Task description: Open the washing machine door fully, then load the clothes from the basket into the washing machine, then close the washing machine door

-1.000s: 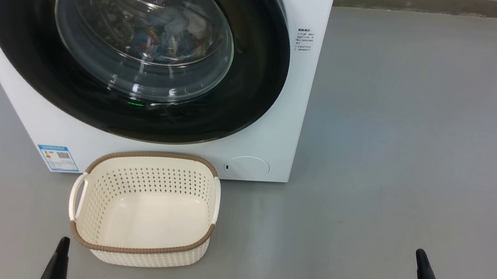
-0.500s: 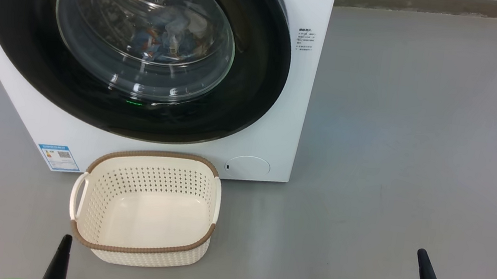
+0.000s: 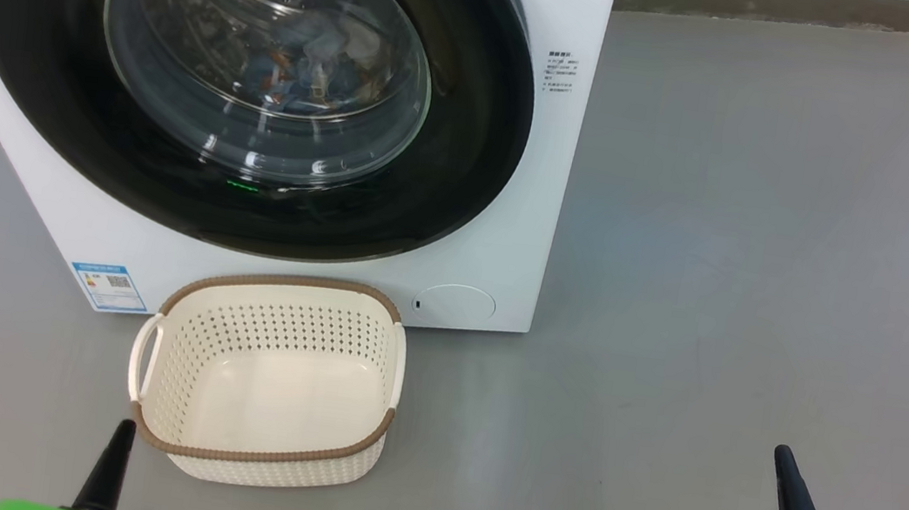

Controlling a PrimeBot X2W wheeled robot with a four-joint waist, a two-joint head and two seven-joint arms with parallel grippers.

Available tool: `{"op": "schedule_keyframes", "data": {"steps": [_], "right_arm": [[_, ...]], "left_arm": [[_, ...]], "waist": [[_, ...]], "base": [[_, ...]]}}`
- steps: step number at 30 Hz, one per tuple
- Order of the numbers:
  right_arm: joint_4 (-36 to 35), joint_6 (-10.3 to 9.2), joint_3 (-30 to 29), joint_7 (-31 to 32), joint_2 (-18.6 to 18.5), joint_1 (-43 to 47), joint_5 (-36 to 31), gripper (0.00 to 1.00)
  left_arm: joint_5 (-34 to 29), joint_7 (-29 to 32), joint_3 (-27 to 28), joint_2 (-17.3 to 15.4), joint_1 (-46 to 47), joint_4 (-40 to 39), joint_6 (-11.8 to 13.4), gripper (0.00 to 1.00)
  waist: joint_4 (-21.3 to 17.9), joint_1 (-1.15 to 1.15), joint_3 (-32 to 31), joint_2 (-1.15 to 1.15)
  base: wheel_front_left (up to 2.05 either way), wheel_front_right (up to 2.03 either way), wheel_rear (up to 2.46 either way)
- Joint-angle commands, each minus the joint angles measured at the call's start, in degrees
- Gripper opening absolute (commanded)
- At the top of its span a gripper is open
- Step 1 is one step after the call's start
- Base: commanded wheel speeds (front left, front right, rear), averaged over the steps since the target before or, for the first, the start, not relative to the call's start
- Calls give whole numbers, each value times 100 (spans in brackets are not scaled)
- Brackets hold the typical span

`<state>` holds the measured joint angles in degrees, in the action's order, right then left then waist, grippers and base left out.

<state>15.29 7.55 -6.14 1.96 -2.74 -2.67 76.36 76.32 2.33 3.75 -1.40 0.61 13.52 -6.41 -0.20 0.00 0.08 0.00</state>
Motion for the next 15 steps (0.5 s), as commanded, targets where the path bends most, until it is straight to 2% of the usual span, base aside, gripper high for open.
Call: {"op": "schedule_keyframes", "data": {"steps": [1,15], "right_arm": [[-141,0,99,51,-40,-256,173,0],[-133,-4,35,274,-39,-311,1017,0]], "left_arm": [[152,43,169,-132,320,-93,-51,0],[998,262,232,-141,461,-6,-85,0]], "waist": [[1,0,0,0],[12,0,6,0]], "base": [[0,0,0],[0,0,0]]}}
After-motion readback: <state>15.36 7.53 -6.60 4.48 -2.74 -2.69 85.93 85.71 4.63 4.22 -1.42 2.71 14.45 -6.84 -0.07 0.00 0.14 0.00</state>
